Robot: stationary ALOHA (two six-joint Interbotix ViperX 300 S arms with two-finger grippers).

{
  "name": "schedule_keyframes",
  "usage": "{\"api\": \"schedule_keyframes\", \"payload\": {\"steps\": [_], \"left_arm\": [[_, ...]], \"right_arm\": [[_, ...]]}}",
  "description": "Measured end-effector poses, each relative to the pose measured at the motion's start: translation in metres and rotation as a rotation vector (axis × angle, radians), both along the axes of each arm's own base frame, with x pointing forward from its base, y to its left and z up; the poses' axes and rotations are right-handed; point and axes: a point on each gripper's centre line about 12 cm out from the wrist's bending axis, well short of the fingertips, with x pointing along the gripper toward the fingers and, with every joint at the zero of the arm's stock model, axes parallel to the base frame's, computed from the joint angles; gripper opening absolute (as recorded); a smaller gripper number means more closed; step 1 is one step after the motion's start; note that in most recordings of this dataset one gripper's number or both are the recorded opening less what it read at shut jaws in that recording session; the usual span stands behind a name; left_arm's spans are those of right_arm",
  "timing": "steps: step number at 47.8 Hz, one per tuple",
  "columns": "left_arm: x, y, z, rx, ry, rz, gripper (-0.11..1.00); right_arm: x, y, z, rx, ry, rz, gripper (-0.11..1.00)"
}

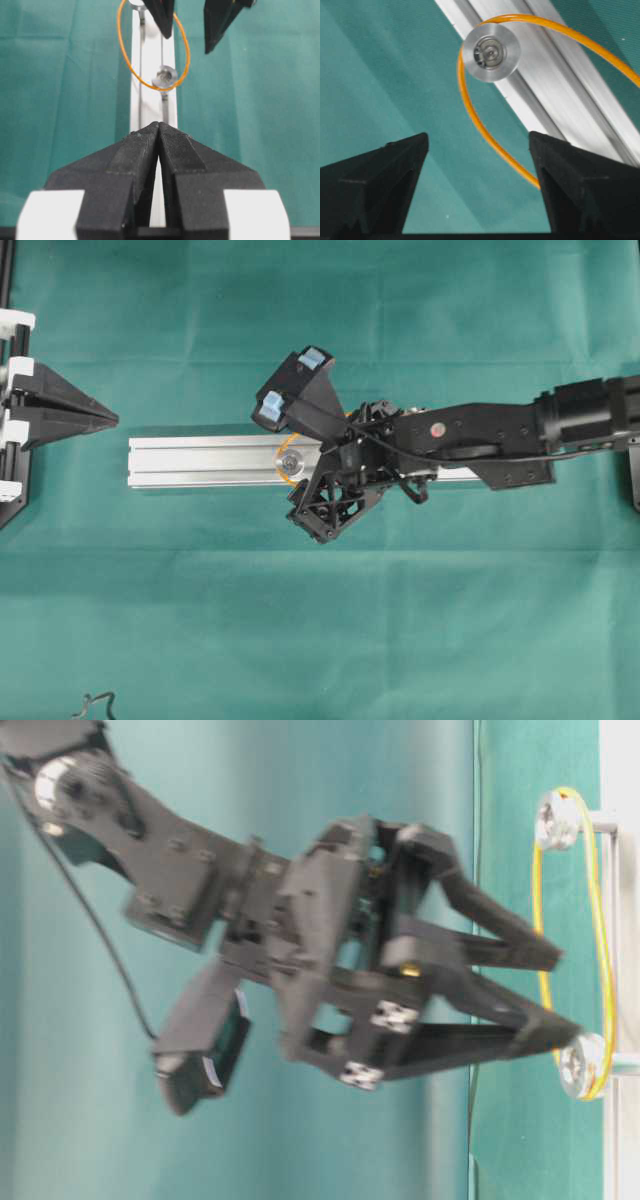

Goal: Hook the rubber onto the shaft.

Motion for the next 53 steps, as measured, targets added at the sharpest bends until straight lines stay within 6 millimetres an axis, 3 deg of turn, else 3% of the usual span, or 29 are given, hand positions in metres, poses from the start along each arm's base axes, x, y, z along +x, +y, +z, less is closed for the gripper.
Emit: {"api": "schedule_keyframes", "payload": {"steps": [11,32,41,53], "left_arm": [[0.000,0.000,0.000,0.000,-0.002,0.000,0.00],[0.000,0.000,0.000,0.000,-0.002,0.002,0.00],[0.000,0.000,0.000,0.002,0.000,0.000,0.00],[0.000,0.000,0.000,0.000,-0.003,0.000,0.00]], "right_arm": [[-0.011,-0.001,0.021,-0.004,0.007,-0.002,0.87],[-0.038,-0.006,0.079,-0.029,-0.009,-0.011,0.87],[-0.045,-0.007,0.090,-0.032,-0.018,-0.012,0.87],[-0.045,-0.007,0.090,-0.035,-0.015,-0.010,0.87]]}}
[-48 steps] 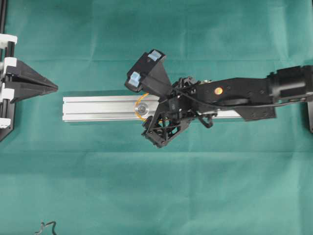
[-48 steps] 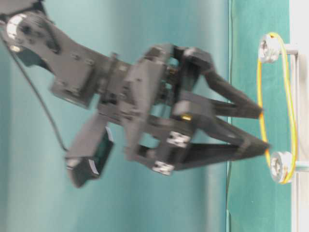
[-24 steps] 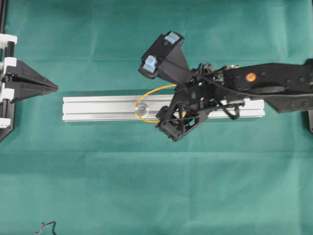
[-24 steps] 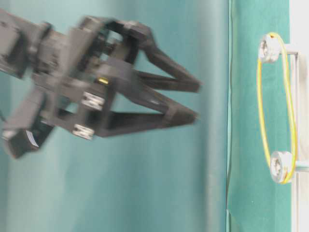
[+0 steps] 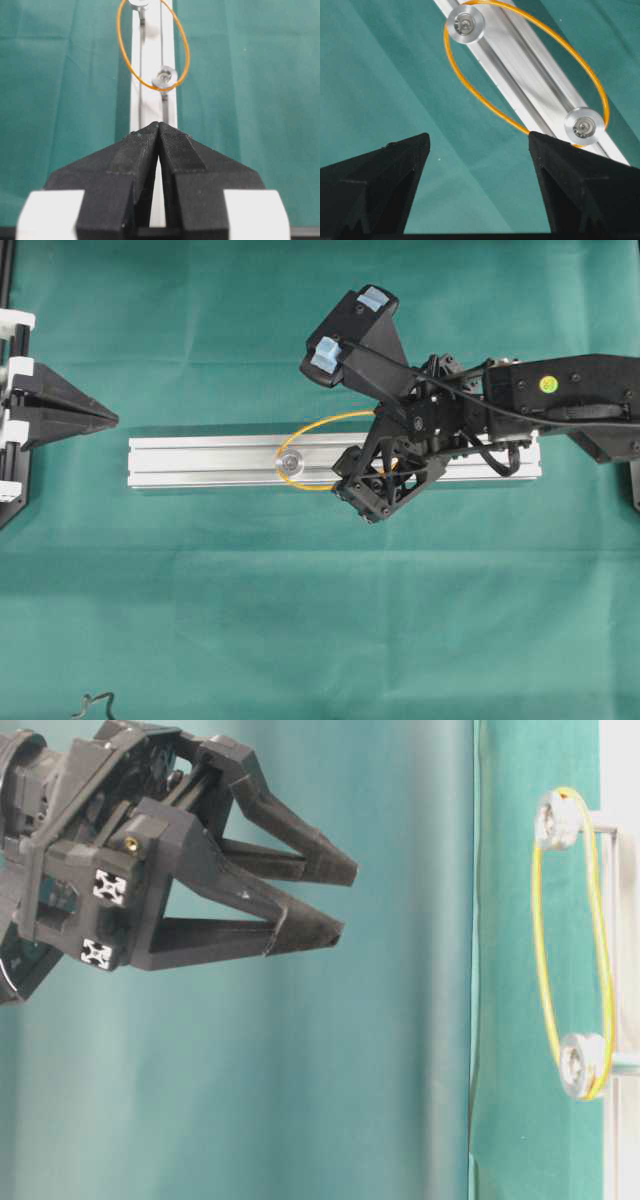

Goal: Hook the rubber onto the shaft.

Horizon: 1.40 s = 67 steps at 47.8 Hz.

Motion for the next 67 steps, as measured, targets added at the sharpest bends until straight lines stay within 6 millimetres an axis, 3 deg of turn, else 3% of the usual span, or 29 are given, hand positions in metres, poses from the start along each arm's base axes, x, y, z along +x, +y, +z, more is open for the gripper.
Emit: {"api": "schedule_keyframes", "payload": {"steps": [10,39,57,67], "left_arm": [[0.000,0.000,0.000,0.000,0.000,0.000,0.00],[0.000,0.000,0.000,0.003,0.000,0.001,0.00],[0.000,0.000,0.000,0.000,0.000,0.000,0.00],[-0.001,0.000,0.001,0.000,-0.003,0.002,0.00]], "right_arm": [[-0.003,0.000,-0.001,-0.029,0.025,0.052,0.86],[-0.014,-0.001,0.002,-0.208,0.118,0.428,0.86],[-0.015,-0.002,0.003,-0.215,0.119,0.445,0.86],[-0.020,-0.003,0.013,-0.223,0.092,0.445,0.83]]}}
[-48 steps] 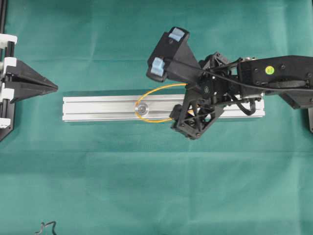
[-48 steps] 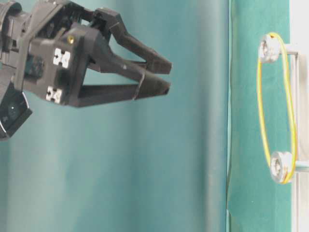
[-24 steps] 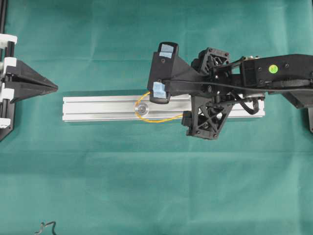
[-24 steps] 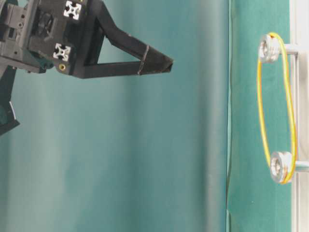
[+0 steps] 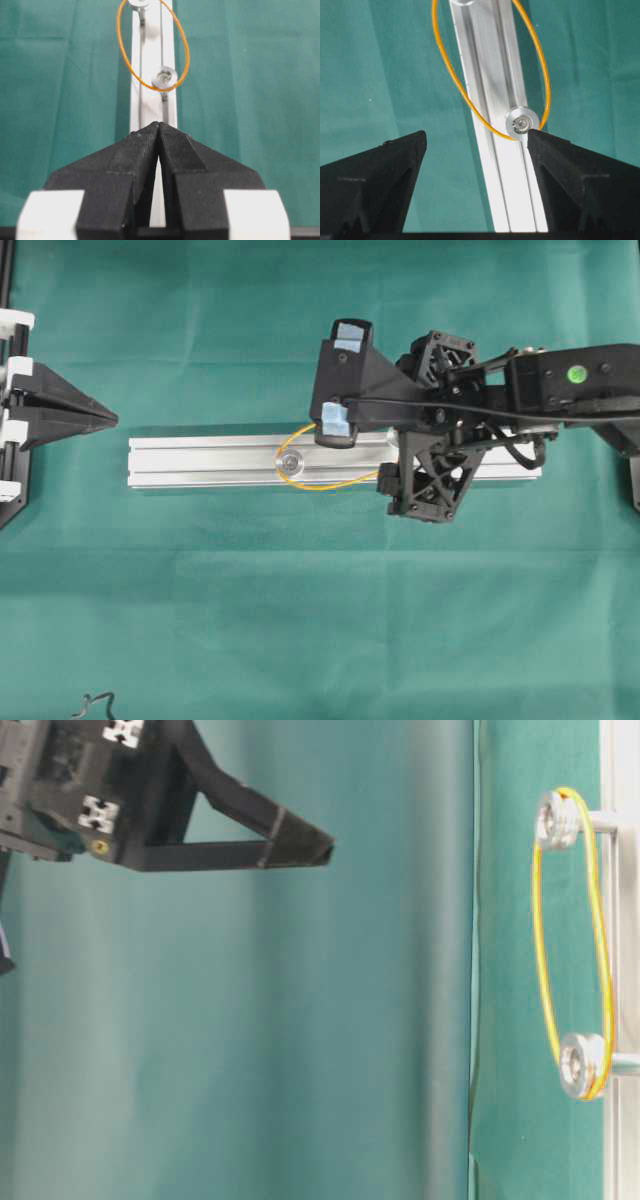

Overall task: Hook the rubber onto the shaft.
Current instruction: 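Open the right gripper to release the band and withdraw right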

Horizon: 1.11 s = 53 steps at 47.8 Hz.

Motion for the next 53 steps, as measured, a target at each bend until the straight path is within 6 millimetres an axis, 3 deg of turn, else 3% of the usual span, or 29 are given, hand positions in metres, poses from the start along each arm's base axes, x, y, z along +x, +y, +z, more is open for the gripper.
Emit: {"api": "schedule_keyframes", "payload": {"steps": [21,53], "left_arm": [[-0.001,0.000,0.000,0.000,-0.002,0.000,0.00],[-0.001,0.000,0.000,0.004,0.000,-0.003,0.00]], "right_arm": [[-0.021,-0.001,0.005,0.002,-0.008,-0.003,0.82],[-0.083,-0.009,0.011,-0.018,-0.113,0.003,0.81]]}}
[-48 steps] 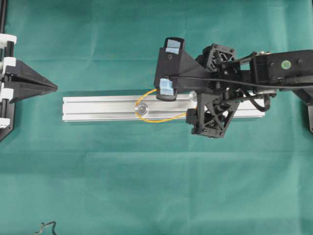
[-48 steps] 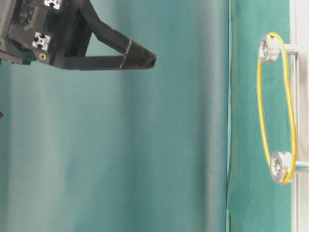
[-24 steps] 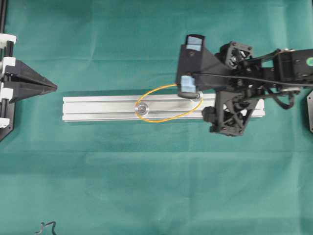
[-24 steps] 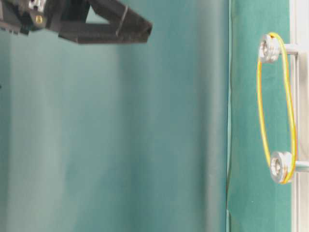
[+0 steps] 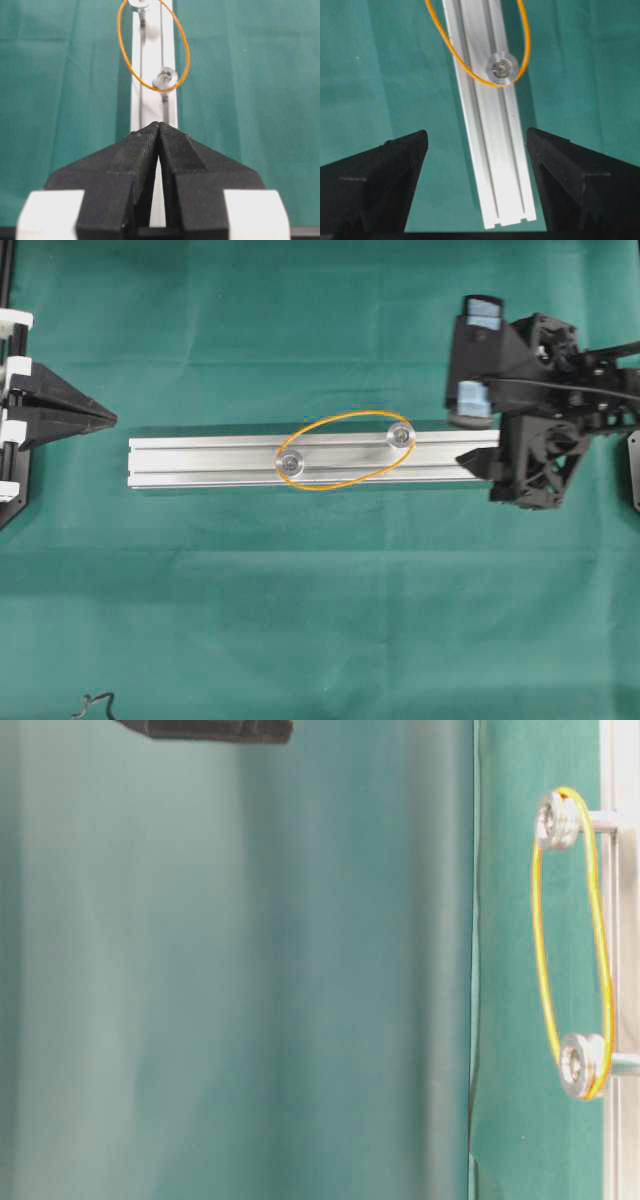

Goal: Hook the rubber onto the shaft.

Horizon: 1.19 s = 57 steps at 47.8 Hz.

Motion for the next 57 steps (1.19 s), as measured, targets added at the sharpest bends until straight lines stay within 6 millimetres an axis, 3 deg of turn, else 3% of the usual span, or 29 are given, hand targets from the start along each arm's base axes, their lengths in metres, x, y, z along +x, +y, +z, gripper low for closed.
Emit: {"api": "schedule_keyframes", "payload": {"steps": [19,57], "left_arm": [[0.000,0.000,0.000,0.001,0.000,-0.001,0.00],[0.000,0.000,0.000,0.003,0.000,-0.001,0.00]], "right_arm": [[-0.026,-0.004,0.000,-0.024,-0.042,0.005,0.81],[-0.025,-0.006,-0.003,-0.022,-0.064,0.000,0.81]]}}
